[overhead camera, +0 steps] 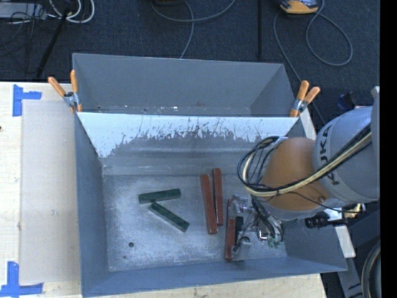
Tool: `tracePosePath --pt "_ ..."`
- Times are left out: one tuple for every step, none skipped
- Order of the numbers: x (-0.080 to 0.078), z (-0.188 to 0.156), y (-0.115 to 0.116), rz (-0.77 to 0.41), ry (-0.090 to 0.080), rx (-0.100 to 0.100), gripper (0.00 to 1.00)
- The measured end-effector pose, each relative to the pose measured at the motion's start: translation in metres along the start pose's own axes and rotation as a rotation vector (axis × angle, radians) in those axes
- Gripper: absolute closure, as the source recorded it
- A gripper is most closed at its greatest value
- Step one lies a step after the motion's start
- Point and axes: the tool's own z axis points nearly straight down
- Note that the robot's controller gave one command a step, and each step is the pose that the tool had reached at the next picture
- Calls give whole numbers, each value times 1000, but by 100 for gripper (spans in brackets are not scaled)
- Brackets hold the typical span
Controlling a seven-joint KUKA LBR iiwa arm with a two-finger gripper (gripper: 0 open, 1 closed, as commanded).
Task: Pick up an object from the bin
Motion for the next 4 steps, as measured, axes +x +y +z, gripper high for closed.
tracePosePath --pt "-3 -5 1 -6 -10 -1 100" --pt "-1 -1 1 -5 -2 0 0" --pt "-3 -6 1 -8 -5 -1 100" --pt "-1 -1 1 -8 -1 0 0"
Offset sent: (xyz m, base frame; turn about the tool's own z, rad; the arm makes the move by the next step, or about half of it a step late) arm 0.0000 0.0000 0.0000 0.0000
